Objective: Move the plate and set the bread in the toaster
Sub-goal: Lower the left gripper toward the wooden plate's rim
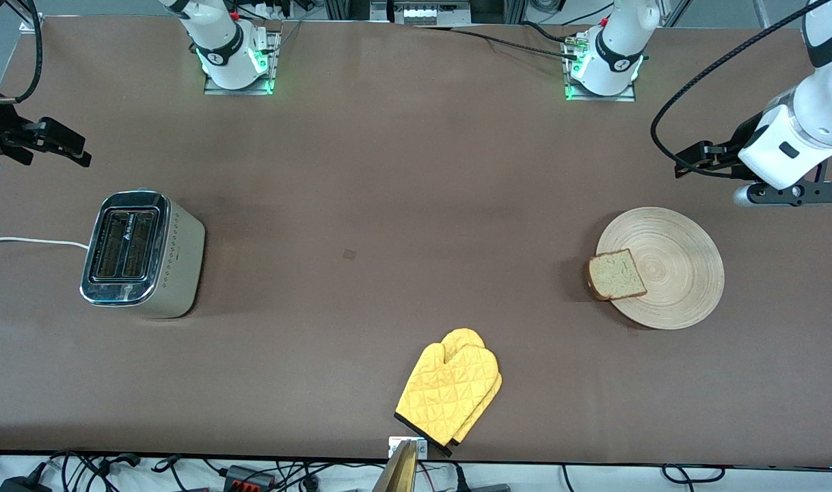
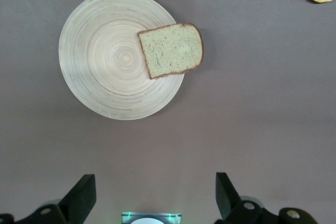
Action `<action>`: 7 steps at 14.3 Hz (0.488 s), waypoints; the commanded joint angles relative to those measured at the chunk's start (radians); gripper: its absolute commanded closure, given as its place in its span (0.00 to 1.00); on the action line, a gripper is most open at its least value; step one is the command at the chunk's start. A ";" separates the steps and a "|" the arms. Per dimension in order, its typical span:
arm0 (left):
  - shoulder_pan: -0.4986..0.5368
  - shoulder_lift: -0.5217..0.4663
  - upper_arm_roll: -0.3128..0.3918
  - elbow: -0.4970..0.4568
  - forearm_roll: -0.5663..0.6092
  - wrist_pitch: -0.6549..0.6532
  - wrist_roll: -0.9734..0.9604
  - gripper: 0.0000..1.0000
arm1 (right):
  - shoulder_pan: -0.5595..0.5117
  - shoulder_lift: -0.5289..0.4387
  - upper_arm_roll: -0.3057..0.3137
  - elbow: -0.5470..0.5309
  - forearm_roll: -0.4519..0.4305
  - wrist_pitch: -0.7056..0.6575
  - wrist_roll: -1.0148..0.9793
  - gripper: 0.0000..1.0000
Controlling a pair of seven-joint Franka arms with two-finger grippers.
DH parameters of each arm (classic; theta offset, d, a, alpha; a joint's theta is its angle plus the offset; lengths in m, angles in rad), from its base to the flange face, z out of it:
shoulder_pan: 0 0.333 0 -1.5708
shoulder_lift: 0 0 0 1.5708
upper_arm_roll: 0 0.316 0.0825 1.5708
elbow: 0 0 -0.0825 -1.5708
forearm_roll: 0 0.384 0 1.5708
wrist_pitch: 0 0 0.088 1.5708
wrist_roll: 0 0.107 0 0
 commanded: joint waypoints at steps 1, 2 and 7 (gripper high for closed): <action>0.013 0.027 0.003 0.020 -0.015 -0.022 0.035 0.00 | -0.011 -0.022 0.004 -0.012 0.010 -0.002 -0.014 0.00; 0.036 0.040 0.009 0.020 -0.033 -0.021 0.043 0.00 | -0.012 -0.022 0.004 -0.012 0.012 -0.005 -0.014 0.00; 0.183 0.151 0.009 0.042 -0.091 -0.016 0.063 0.00 | -0.014 -0.014 0.004 -0.008 0.012 -0.003 -0.014 0.00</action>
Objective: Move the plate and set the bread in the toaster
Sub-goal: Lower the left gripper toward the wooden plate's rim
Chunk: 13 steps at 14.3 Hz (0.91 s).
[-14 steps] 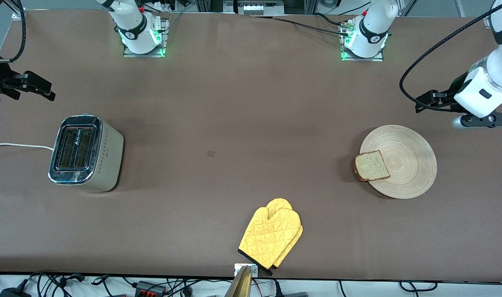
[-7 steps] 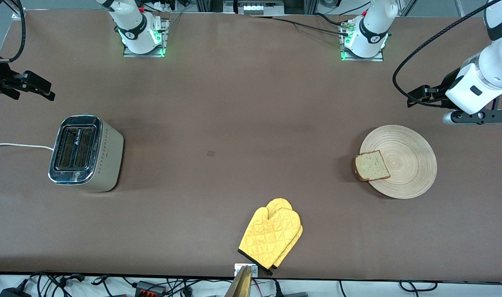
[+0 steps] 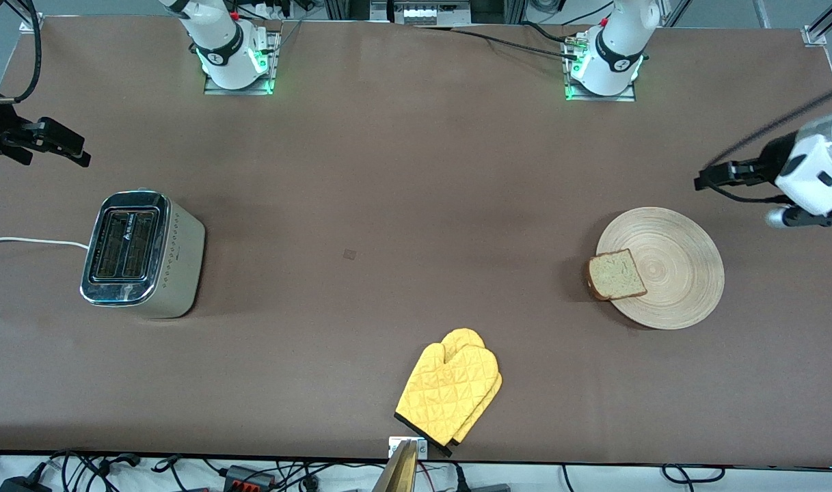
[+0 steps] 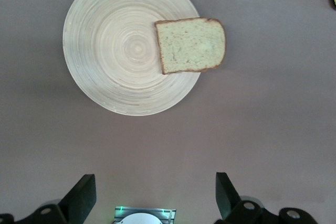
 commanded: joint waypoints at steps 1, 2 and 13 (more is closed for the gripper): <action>0.065 0.086 -0.001 0.042 -0.056 -0.011 0.030 0.00 | -0.011 -0.010 0.005 -0.006 0.012 0.001 -0.014 0.00; 0.107 0.131 -0.001 0.061 -0.089 -0.011 0.069 0.00 | -0.008 -0.002 0.005 -0.005 0.013 0.004 -0.014 0.00; 0.336 0.375 -0.001 0.075 -0.247 -0.009 0.370 0.00 | -0.003 0.003 0.012 0.001 0.018 -0.002 -0.017 0.00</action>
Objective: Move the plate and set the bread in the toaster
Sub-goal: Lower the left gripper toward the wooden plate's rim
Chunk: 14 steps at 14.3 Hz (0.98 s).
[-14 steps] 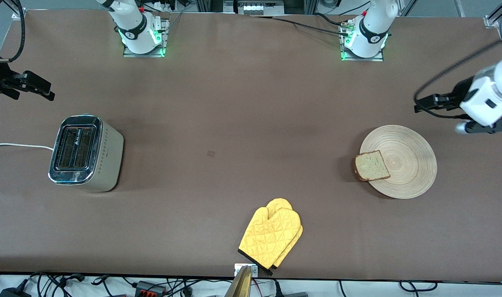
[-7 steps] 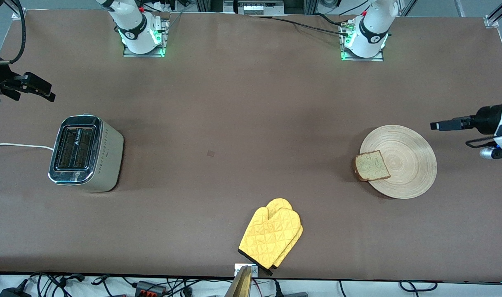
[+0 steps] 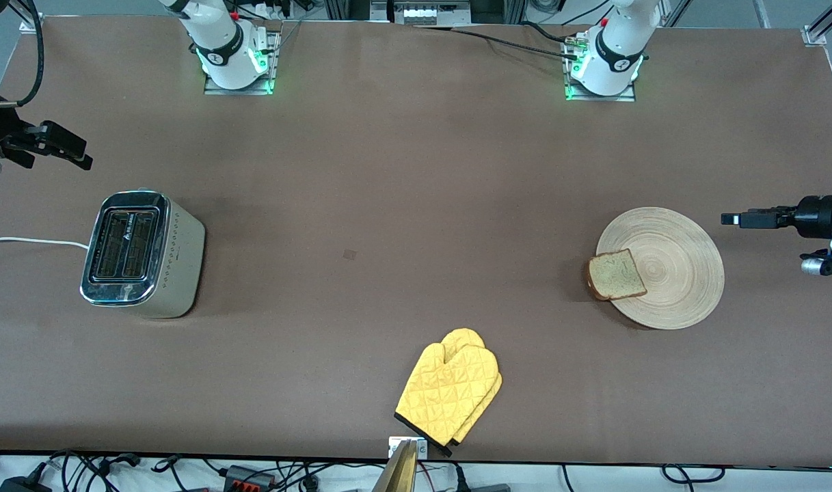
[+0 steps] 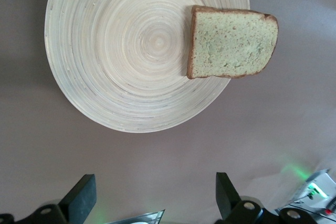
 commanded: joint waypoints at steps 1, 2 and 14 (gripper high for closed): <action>0.036 0.051 -0.007 0.034 -0.050 -0.014 0.066 0.00 | -0.005 -0.005 0.008 0.000 0.012 -0.009 -0.015 0.00; 0.038 0.066 -0.007 0.034 -0.050 -0.014 0.069 0.00 | -0.005 -0.005 0.008 0.001 0.010 -0.008 -0.014 0.00; 0.170 0.280 -0.009 0.097 -0.090 0.136 0.181 0.01 | -0.005 0.000 0.010 0.003 0.009 -0.008 -0.004 0.00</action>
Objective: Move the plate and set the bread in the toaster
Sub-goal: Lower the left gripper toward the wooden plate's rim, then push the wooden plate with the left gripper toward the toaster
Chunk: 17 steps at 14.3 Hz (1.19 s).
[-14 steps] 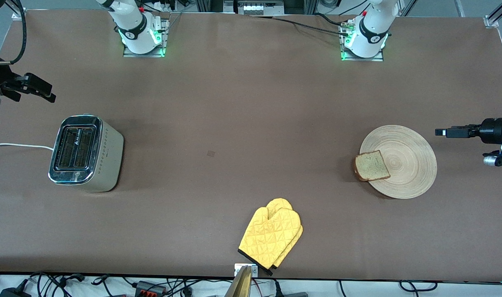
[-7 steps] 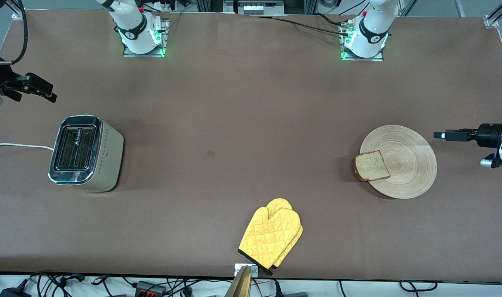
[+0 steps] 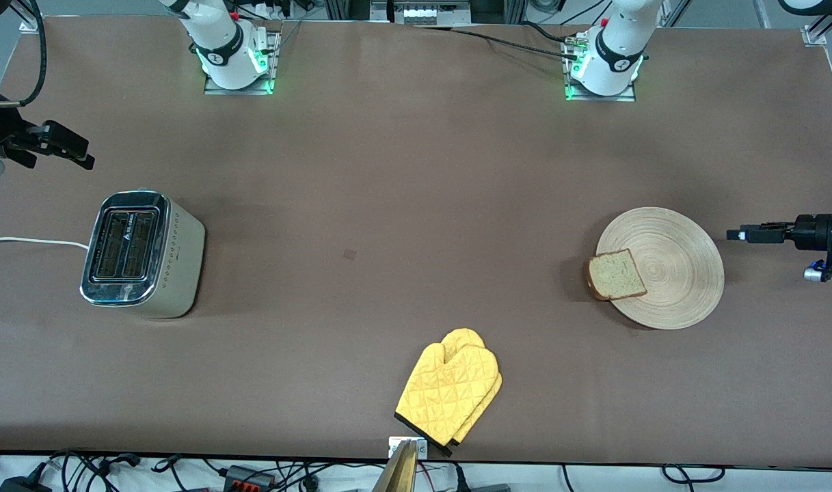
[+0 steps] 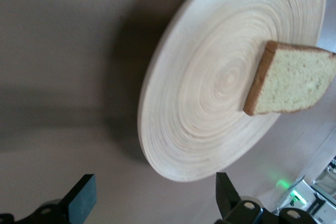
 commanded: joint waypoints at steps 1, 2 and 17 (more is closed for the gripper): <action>0.004 0.018 -0.009 0.021 -0.053 0.023 0.015 0.03 | -0.006 0.001 0.007 0.003 0.009 -0.005 -0.004 0.00; 0.001 0.020 -0.009 0.018 -0.070 0.047 0.015 0.06 | -0.006 -0.001 0.007 0.003 0.009 -0.004 -0.004 0.00; -0.078 0.062 -0.020 -0.044 -0.073 0.093 0.092 0.43 | -0.008 0.002 0.007 0.017 0.010 -0.007 -0.017 0.00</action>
